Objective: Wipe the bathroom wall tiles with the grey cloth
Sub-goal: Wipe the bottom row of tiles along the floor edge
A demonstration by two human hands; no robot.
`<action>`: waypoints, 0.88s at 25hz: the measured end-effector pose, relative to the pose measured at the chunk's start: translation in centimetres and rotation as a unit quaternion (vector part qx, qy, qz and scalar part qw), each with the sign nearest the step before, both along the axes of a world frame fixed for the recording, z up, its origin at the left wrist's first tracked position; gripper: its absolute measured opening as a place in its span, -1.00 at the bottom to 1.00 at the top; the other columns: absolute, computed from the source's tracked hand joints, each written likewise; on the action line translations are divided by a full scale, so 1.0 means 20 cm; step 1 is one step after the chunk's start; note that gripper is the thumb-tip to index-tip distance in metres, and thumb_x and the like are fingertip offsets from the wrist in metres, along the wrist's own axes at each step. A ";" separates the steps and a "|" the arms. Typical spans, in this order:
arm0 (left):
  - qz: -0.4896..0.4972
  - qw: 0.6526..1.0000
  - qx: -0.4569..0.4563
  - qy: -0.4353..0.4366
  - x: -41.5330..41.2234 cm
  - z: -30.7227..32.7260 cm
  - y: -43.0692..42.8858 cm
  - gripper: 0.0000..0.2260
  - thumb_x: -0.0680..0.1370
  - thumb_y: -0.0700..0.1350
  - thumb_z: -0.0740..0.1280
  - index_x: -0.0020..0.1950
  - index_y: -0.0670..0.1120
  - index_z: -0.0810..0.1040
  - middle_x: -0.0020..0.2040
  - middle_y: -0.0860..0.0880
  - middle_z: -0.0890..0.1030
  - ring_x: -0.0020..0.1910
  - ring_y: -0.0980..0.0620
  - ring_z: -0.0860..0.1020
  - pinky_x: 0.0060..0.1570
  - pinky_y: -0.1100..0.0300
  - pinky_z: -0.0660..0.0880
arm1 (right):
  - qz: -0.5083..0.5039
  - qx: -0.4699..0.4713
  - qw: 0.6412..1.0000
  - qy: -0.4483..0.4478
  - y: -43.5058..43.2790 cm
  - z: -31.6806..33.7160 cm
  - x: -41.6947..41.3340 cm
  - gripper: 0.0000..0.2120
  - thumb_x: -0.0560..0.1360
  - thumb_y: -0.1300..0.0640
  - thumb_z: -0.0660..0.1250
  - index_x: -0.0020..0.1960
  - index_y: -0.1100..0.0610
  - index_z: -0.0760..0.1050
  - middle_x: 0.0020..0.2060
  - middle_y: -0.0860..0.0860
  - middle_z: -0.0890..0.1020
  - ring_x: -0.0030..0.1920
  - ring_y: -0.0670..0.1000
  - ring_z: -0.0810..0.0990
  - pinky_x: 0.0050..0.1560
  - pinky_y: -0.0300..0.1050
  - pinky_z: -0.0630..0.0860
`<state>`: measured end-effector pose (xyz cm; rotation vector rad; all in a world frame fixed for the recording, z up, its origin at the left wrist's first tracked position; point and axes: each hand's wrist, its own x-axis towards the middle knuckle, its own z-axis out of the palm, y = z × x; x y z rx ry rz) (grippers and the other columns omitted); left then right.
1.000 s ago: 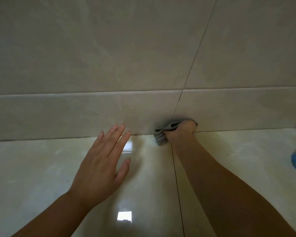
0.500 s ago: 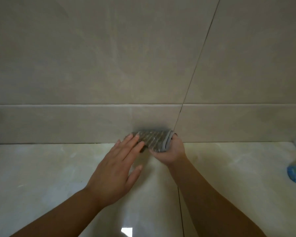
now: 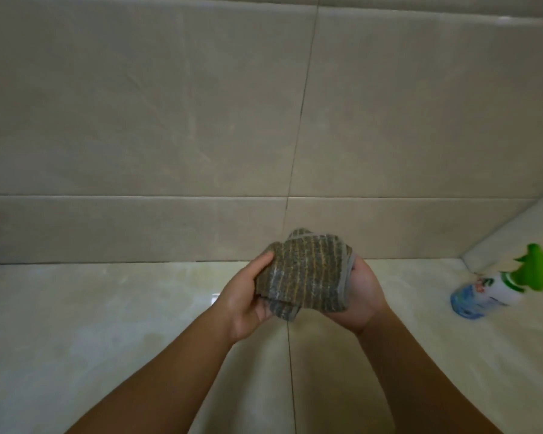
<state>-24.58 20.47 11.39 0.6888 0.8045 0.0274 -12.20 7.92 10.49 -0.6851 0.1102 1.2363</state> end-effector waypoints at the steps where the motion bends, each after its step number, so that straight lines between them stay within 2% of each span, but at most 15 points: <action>1: -0.003 1.000 0.018 0.001 0.03 -0.01 -0.03 -0.73 0.59 -0.04 0.32 0.22 -0.15 0.58 0.00 -0.15 0.71 -0.12 -0.05 0.69 -0.20 0.09 0.65 | -0.010 -0.021 1.000 -0.002 -0.06 0.00 0.01 -0.47 0.62 -0.07 0.06 0.38 0.27 0.44 0.37 0.29 0.43 0.36 0.30 0.42 0.42 0.26 0.29; 3: -0.027 0.996 0.085 0.015 0.08 -0.01 -0.09 -0.80 0.60 -0.13 0.31 0.22 -0.08 0.57 0.00 -0.11 0.71 -0.07 -0.05 0.68 -0.08 0.06 0.65 | -0.034 -0.078 0.996 -0.001 -0.18 -0.03 0.05 -0.46 0.63 -0.06 0.00 0.33 0.30 0.49 0.32 0.30 0.48 0.30 0.31 0.49 0.36 0.24 0.38; 5: -0.064 0.983 0.171 0.032 0.12 -0.03 -0.13 -0.84 0.62 -0.12 0.30 0.17 0.03 0.58 0.03 -0.06 0.71 -0.02 -0.02 0.68 -0.05 0.07 0.63 | -0.069 -0.161 0.984 -0.005 -0.29 -0.08 0.10 -0.45 0.62 -0.08 -0.02 0.27 0.25 0.55 0.23 0.28 0.56 0.18 0.31 0.58 0.18 0.23 0.52; 7: -0.097 0.956 0.274 0.046 0.16 -0.04 -0.19 -0.82 0.64 -0.11 0.28 0.21 0.05 0.57 0.05 -0.04 0.70 -0.01 0.00 0.67 -0.09 0.10 0.62 | -0.092 -0.221 0.971 -0.005 -0.35 -0.12 0.14 -0.44 0.60 -0.21 0.01 0.31 0.16 0.47 0.22 0.26 0.56 0.18 0.31 0.56 0.15 0.27 0.51; 8: -0.115 0.936 0.330 0.051 0.19 -0.04 -0.22 -0.79 0.64 -0.10 0.27 0.26 0.04 0.55 0.08 -0.04 0.68 0.03 0.00 0.65 -0.04 0.10 0.60 | -0.092 -0.240 0.966 -0.024 -0.37 -0.13 0.16 -0.46 0.59 -0.24 0.06 0.29 0.16 0.47 0.20 0.25 0.58 0.16 0.30 0.57 0.12 0.26 0.52; 10: -0.144 0.880 0.449 0.061 0.23 -0.06 -0.26 -0.77 0.65 -0.08 0.24 0.29 0.03 0.54 0.12 -0.01 0.64 0.10 -0.01 0.60 0.08 0.12 0.53 | -0.075 -0.266 0.957 -0.088 -0.37 -0.09 0.15 -0.58 0.60 -0.14 0.15 0.14 0.18 0.56 0.01 0.23 0.67 0.03 0.26 0.63 -0.01 0.14 0.58; 12: -0.179 0.795 0.575 0.076 0.28 -0.05 -0.32 -0.78 0.66 -0.03 0.20 0.27 0.04 0.53 0.10 0.02 0.61 0.11 0.00 0.58 0.03 0.17 0.45 | -0.046 -0.286 0.946 -0.147 -0.35 -0.04 0.12 -0.65 0.59 -0.12 0.20 0.00 0.11 0.61 -0.11 0.16 0.69 -0.05 0.19 0.66 -0.14 0.06 0.62; 14: -0.242 0.704 0.665 0.063 0.33 -0.06 -0.40 -0.72 0.64 0.02 0.21 0.35 0.06 0.45 0.15 0.04 0.59 0.09 0.04 0.58 0.02 0.20 0.45 | -0.002 -0.279 0.945 -0.168 -0.32 -0.04 0.11 -0.61 0.51 -0.24 0.29 0.14 0.04 0.55 0.03 0.09 0.64 0.04 0.17 0.63 -0.16 0.05 0.64; 15: -0.290 0.690 0.662 0.039 0.36 -0.08 -0.45 -0.66 0.62 0.00 0.25 0.40 0.05 0.41 0.18 0.03 0.59 0.09 0.06 0.58 0.05 0.20 0.48 | 0.006 -0.284 0.945 -0.165 -0.31 -0.08 0.10 -0.53 0.46 -0.24 0.36 0.23 0.02 0.50 0.09 0.09 0.63 0.08 0.16 0.62 -0.11 0.05 0.64; 16: -0.346 0.695 0.630 0.019 0.39 -0.10 -0.49 -0.62 0.60 -0.05 0.28 0.43 0.01 0.40 0.22 0.00 0.59 0.10 0.07 0.58 0.09 0.19 0.51 | -0.010 -0.291 0.943 -0.164 -0.30 -0.13 0.10 -0.50 0.44 -0.17 0.41 0.28 0.05 0.48 0.11 0.11 0.63 0.09 0.16 0.63 -0.06 0.05 0.64; 17: -0.399 0.706 0.584 0.006 0.41 -0.12 -0.53 -0.61 0.58 -0.09 0.30 0.42 -0.02 0.44 0.24 -0.03 0.58 0.12 0.05 0.57 0.13 0.17 0.52 | -0.050 -0.299 0.943 -0.138 -0.32 -0.18 0.11 -0.56 0.48 -0.01 0.41 0.29 0.13 0.48 0.08 0.16 0.65 0.06 0.17 0.64 -0.05 0.05 0.63; 19: -0.448 0.724 0.525 -0.006 0.44 -0.19 -0.57 -0.68 0.58 -0.08 0.30 0.34 -0.02 0.52 0.28 -0.03 0.52 0.15 0.01 0.54 0.19 0.09 0.51 | -0.130 -0.353 0.923 -0.082 -0.40 -0.30 0.18 -0.75 0.55 0.24 0.28 0.21 0.27 0.48 0.01 0.22 0.64 -0.05 0.21 0.64 -0.17 0.06 0.61; 20: -0.446 0.729 0.519 -0.003 0.44 -0.21 -0.57 -0.68 0.59 -0.06 0.30 0.35 0.00 0.52 0.34 -0.01 0.47 0.22 -0.01 0.51 0.27 0.08 0.47 | -0.154 -0.394 0.902 -0.092 -0.46 -0.35 0.22 -0.78 0.57 0.29 0.23 0.19 0.27 0.48 0.00 0.22 0.62 -0.08 0.22 0.62 -0.19 0.07 0.59; 22: -0.431 0.728 0.533 0.021 0.45 -0.25 -0.54 -0.59 0.61 0.01 0.28 0.47 0.08 0.39 0.52 0.07 0.30 0.46 0.03 0.32 0.45 0.14 0.27 | -0.169 -0.489 0.827 -0.219 -0.59 -0.42 0.34 -0.79 0.59 0.27 0.19 0.19 0.24 0.48 0.01 0.21 0.61 -0.08 0.22 0.61 -0.10 0.08 0.56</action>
